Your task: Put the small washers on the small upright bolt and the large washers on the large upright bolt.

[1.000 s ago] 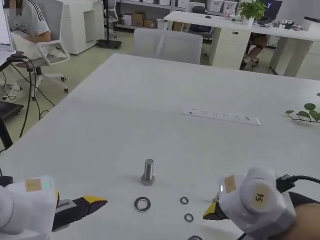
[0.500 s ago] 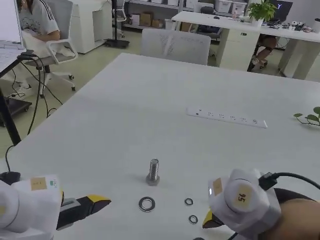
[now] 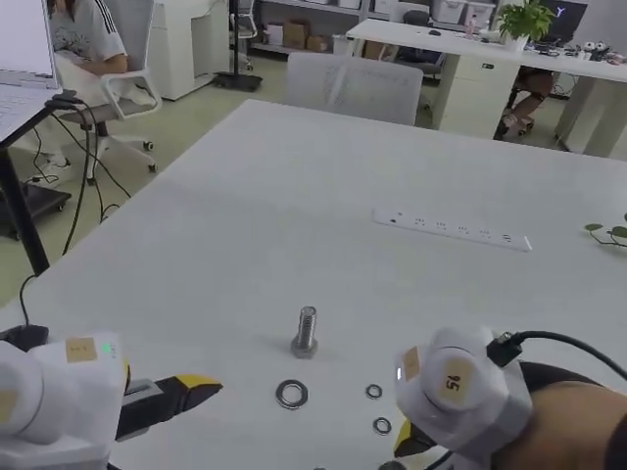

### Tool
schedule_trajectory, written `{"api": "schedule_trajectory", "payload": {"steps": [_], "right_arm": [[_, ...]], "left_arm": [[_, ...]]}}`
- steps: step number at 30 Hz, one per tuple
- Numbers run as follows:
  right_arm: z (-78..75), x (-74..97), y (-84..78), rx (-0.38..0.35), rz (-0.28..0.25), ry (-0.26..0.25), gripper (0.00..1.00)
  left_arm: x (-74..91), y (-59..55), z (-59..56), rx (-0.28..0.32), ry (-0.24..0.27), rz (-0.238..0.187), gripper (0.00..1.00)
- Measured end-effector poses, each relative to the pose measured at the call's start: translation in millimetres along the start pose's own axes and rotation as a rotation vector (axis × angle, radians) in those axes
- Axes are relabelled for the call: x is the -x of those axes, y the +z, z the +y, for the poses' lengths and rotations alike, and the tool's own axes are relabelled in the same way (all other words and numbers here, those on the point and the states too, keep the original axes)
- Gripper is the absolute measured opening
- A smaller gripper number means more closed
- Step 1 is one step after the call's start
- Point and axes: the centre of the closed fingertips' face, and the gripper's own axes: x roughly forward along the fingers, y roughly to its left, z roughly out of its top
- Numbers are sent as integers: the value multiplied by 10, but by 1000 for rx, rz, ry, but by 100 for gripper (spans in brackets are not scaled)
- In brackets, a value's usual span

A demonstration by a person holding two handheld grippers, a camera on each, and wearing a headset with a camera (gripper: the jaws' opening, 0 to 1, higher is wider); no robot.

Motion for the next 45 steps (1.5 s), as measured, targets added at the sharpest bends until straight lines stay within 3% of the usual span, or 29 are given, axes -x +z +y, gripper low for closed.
{"api": "schedule_trajectory", "payload": {"steps": [17,32,45], "right_arm": [[-12,-5,-13,47,61,-6,26],[-30,-2,-25,97,156,21,24],[-36,0,-39,102,169,13,24]], "left_arm": [[-23,23,-17,-1,5,-12,95],[-70,37,37,-35,23,-18,95],[-107,54,52,-34,23,-20,95]]}}
